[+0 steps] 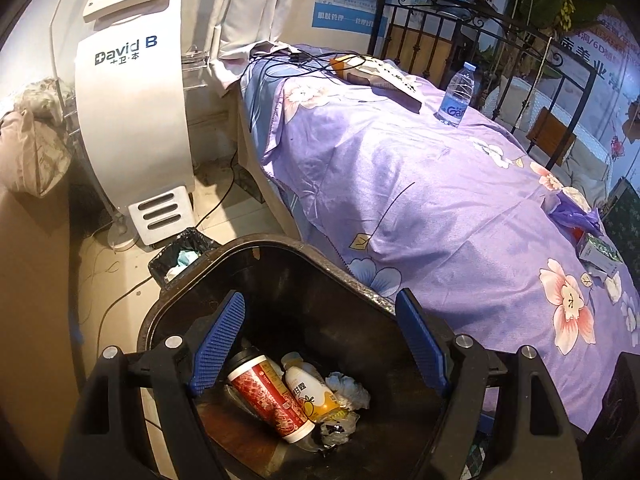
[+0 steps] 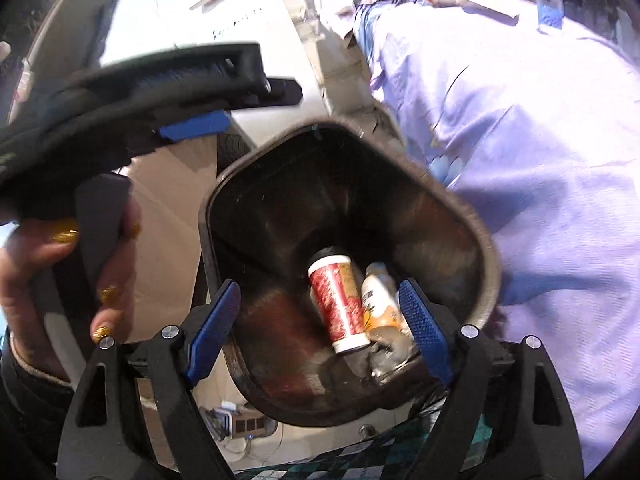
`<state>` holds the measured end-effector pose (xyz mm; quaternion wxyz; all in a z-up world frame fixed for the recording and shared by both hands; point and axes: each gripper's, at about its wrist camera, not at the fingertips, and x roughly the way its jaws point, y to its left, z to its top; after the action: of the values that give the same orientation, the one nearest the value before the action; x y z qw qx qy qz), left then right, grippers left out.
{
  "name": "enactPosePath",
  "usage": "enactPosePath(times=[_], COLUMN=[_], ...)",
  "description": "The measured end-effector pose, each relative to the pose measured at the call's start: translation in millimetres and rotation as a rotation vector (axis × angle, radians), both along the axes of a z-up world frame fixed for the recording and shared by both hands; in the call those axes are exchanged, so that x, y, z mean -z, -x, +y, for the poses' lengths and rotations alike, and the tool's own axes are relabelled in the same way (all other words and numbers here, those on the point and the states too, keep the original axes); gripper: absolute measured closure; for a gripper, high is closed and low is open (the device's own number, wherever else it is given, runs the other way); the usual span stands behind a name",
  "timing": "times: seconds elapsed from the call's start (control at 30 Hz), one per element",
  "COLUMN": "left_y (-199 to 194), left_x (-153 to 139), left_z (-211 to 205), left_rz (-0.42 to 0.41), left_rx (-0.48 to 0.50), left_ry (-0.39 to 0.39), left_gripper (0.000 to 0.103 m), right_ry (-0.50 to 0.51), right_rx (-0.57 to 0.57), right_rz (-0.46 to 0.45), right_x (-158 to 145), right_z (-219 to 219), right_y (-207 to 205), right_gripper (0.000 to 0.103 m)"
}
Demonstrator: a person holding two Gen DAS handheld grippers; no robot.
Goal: Collect trash
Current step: 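Move both tools back over the bed toward the remaining trash, then grasp the purple tissue pack with the left tool while the right tool grasps the white cloth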
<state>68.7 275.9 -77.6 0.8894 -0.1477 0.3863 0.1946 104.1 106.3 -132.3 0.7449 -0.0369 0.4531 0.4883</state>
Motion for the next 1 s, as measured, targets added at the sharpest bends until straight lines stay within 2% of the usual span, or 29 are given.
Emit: enactPosePath(times=[0.17,0.33,0.47,0.67,0.9,1.0], left_y=[-19,-41,-59,-82,-105,-122], left_x=[-2,-3,-3,-2,-3,-6], left_z=[-28,-69,-111,-176,-233,-250], left_rz=[0.004,0.002,0.003,0.012,0.008,-0.019], left_rx=[0.087,0.229,0.373,0.58,0.729,0.786], left_ry=[-0.006,0.014,0.035,0.057,0.044,0.05], left_gripper=[0.027,0.027,0.027,0.027,0.027,0.027], right_ry=[-0.022,-0.016,0.019,0.087,0.146,0.169], right_rx=[0.104,0.21,0.297,0.404,0.538,0.59], right_rz=[-0.009,0.0,-0.033,-0.022,-0.044,-0.058], right_x=[-18,-34,-47,-55,-62,-64], right_z=[-45,-101,-148,-213,-278,-301], right_y=[-13,-34,-47,-68,-99,-113], right_gripper=[0.021,0.021,0.021,0.021,0.021,0.021])
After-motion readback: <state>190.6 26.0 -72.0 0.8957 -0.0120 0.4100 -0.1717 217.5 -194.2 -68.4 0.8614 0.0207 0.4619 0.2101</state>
